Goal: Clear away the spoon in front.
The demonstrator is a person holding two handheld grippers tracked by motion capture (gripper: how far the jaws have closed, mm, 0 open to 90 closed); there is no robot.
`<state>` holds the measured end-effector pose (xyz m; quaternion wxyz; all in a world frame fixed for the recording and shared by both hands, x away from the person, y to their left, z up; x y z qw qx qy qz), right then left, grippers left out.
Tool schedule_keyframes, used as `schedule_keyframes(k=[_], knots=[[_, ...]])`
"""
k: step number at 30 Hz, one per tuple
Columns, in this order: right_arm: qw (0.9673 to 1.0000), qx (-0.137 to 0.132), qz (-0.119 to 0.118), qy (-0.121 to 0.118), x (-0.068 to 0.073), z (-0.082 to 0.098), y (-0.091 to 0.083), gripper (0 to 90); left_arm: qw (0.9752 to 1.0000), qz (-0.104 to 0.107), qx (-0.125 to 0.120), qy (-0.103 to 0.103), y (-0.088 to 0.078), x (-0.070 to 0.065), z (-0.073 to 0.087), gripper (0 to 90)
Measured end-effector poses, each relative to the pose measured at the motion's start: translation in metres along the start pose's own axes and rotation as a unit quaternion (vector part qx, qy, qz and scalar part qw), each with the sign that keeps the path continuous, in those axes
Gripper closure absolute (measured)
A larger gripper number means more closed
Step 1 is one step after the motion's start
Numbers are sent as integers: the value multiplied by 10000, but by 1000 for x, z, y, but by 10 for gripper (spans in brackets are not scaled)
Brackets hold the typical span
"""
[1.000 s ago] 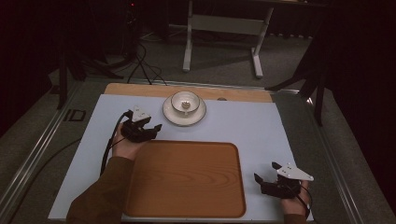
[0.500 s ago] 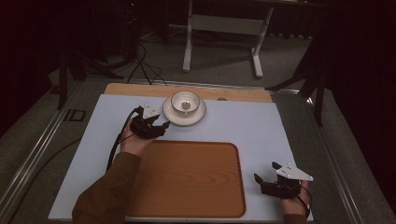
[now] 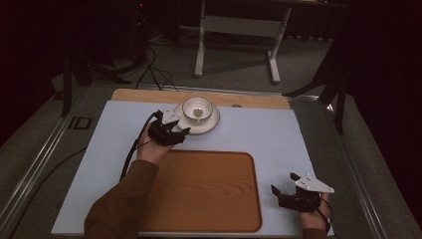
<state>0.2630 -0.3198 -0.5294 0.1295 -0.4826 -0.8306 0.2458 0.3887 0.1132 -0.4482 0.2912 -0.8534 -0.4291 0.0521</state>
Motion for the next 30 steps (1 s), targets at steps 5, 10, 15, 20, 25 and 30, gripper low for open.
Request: schedule_keyframes(k=[5,10,15,20,25,30], knots=[[10000,6,-1,-3,0,0,0,146,10000,31,43,55,5,-3,-4,461],[10000,-5,2,-2,0,0,0,146,9999,49,48,122,9,-7,-9,459],[10000,-7,5,4,0,0,0,146,9999,51,45,140,12,-9,-13,457],[10000,-19,4,12,-1,0,0,146,9998,41,59,186,15,-11,-15,451],[10000,-12,9,6,-1,0,0,146,9997,66,72,223,19,-13,-18,451],[10000,-19,2,7,-1,0,0,146,9994,29,154,312,26,-16,-20,453]])
Point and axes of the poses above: each handheld gripper's, and its own axes: y roughly forward along the jaws, z roughly out of its underside, x roughly to its left, the point moved 1 cm from there along y, roughly forward along the jaws, and after that the axes turned 4 degrees about y, right-handed, at the moved point
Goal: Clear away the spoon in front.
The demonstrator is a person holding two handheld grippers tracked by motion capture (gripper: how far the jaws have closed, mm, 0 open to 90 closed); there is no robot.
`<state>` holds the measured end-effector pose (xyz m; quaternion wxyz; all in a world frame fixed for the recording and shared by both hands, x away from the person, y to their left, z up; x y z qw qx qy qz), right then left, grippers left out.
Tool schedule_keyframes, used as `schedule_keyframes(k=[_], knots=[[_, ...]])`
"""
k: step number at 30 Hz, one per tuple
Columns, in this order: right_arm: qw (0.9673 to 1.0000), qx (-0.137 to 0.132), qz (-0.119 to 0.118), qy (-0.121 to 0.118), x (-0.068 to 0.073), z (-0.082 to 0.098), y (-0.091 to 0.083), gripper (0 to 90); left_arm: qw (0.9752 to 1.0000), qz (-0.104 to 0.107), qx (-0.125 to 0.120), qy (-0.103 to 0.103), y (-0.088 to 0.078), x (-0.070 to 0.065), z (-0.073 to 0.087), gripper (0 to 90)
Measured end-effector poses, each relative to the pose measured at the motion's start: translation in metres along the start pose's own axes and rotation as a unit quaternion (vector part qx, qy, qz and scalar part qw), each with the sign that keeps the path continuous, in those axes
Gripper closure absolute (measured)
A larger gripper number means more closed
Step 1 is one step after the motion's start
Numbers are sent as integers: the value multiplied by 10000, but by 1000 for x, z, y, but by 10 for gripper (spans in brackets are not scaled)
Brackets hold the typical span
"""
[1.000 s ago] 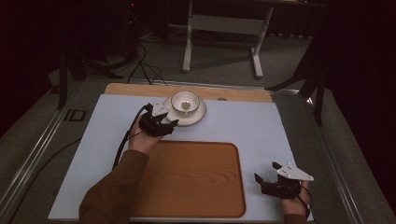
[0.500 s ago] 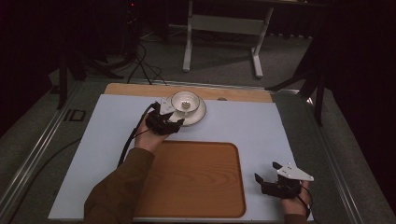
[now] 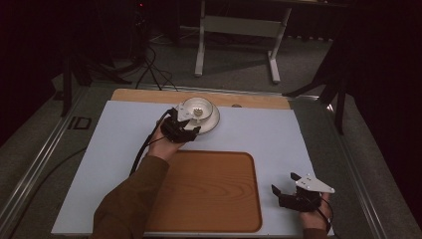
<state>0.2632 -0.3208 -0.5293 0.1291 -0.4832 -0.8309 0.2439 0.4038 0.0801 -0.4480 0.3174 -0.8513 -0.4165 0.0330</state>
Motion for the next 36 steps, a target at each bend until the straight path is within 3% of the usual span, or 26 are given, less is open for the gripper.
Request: schedule_keyframes(k=[9,15,18,21,27,36], knots=[[10000,-8,8,6,-1,0,-1,146,9999,-12,170,14,20,0,-2,478],[10000,-21,30,44,-3,1,-2,146,9996,-107,255,84,35,-1,-6,550],[9999,-54,47,73,-5,1,-3,146,9994,-118,329,-28,41,0,-6,605],[9999,-60,48,76,-5,1,-4,146,9989,-199,411,52,45,-1,-5,638],[9999,-57,65,90,-7,2,-4,146,9983,-362,396,205,43,-2,-6,769],[9999,-54,62,83,-6,2,-3,146,9977,-547,309,262,33,1,-9,883]])
Point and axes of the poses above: each handheld gripper's, and its own axes: y roughly forward along the jaws, z roughly out of its underside, x roughly to its left, the point moved 1 cm from there along y, roughly forward along the jaws, and after that the axes turned 4 degrees about y, right-handed, at the moved point
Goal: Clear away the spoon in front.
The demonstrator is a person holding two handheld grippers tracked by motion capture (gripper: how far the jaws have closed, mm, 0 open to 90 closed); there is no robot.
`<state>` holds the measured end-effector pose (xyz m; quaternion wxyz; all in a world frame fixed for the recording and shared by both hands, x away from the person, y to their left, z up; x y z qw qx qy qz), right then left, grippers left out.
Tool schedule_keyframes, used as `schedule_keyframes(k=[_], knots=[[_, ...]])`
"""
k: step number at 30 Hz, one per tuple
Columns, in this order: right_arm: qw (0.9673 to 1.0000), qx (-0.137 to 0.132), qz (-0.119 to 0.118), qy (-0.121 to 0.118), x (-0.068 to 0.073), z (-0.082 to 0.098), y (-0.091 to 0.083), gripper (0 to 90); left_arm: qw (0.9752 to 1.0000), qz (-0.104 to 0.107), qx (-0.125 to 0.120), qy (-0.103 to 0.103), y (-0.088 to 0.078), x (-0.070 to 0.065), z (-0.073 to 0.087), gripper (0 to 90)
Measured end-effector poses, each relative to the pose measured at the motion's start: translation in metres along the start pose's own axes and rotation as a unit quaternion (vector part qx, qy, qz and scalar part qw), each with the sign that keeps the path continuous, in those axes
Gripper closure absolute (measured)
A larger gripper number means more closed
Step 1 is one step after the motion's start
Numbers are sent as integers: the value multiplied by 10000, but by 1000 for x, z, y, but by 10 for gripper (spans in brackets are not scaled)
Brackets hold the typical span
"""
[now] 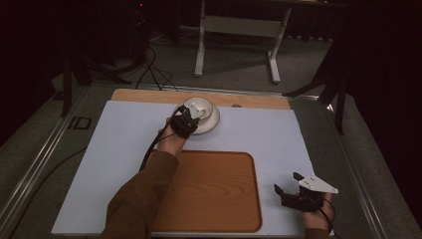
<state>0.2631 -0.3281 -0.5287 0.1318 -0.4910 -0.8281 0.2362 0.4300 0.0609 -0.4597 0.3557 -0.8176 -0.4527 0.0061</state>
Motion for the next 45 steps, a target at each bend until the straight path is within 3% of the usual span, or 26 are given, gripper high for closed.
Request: schedule_keyframes(k=[20,30,45], knots=[[10000,-25,13,15,0,0,-1,146,9997,-37,-231,102,-26,4,-3,889],[10000,-29,16,5,1,0,-1,146,9995,-75,-277,121,-41,9,4,888],[10000,-68,51,31,1,0,-2,146,9987,-181,-461,100,-78,14,20,888]])
Point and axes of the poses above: each handheld gripper's, and its own axes: y roughly forward along the jaws, z roughly out of its underside, x roughly to its left, the point moved 1 cm from there along y, roughly forward along the jaws, and after that the axes turned 4 degrees about y, right-handed, at the moved point
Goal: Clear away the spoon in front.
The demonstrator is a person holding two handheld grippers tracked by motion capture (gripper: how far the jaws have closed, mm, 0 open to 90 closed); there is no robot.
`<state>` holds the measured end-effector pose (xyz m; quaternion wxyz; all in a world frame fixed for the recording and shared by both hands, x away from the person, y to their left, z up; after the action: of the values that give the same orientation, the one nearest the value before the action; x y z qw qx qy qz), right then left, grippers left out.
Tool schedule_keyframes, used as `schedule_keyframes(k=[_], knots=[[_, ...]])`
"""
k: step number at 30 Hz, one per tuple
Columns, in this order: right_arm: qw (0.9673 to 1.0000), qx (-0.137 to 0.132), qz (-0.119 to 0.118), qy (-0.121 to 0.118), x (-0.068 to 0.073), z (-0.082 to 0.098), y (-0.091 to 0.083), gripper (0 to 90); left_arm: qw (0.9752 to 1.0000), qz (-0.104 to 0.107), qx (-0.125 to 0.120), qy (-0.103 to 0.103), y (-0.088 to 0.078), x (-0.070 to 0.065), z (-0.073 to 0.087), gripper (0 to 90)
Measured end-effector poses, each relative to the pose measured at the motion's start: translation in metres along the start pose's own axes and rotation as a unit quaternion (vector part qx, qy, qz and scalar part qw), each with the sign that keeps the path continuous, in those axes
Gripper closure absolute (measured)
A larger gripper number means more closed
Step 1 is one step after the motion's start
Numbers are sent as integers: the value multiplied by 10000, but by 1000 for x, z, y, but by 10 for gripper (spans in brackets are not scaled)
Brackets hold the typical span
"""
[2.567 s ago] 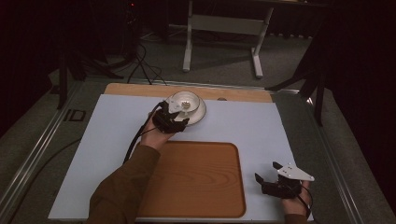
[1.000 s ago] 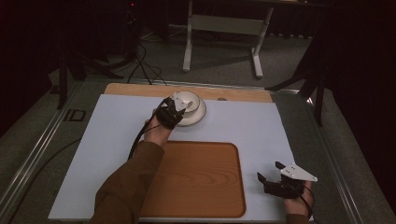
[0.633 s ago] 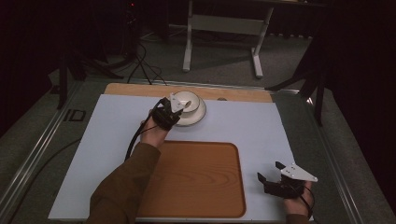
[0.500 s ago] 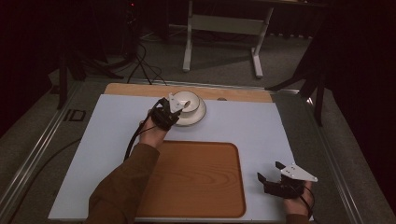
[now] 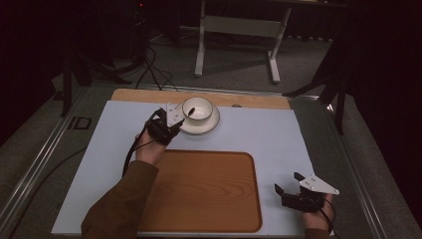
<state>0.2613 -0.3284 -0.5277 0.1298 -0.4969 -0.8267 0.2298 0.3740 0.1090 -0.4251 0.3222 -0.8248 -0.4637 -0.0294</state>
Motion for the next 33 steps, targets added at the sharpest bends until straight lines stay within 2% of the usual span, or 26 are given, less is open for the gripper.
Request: schedule_keyframes(k=[20,33], knots=[[10000,-13,16,3,0,0,0,146,9999,-106,-101,-19,-36,4,24,888],[10000,-14,23,13,0,0,-1,146,9998,-166,-54,-10,-53,3,41,888]])
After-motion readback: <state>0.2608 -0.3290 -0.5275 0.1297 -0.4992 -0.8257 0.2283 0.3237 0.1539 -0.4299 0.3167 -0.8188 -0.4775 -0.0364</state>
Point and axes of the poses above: each handheld gripper's, and its own axes: y roughly forward along the jaws, z roughly out of its underside, x roughly to its left, the point moved 1 cm from there along y, roughly forward along the jaws, and after that the axes turned 4 degrees about y, right-handed, at the moved point
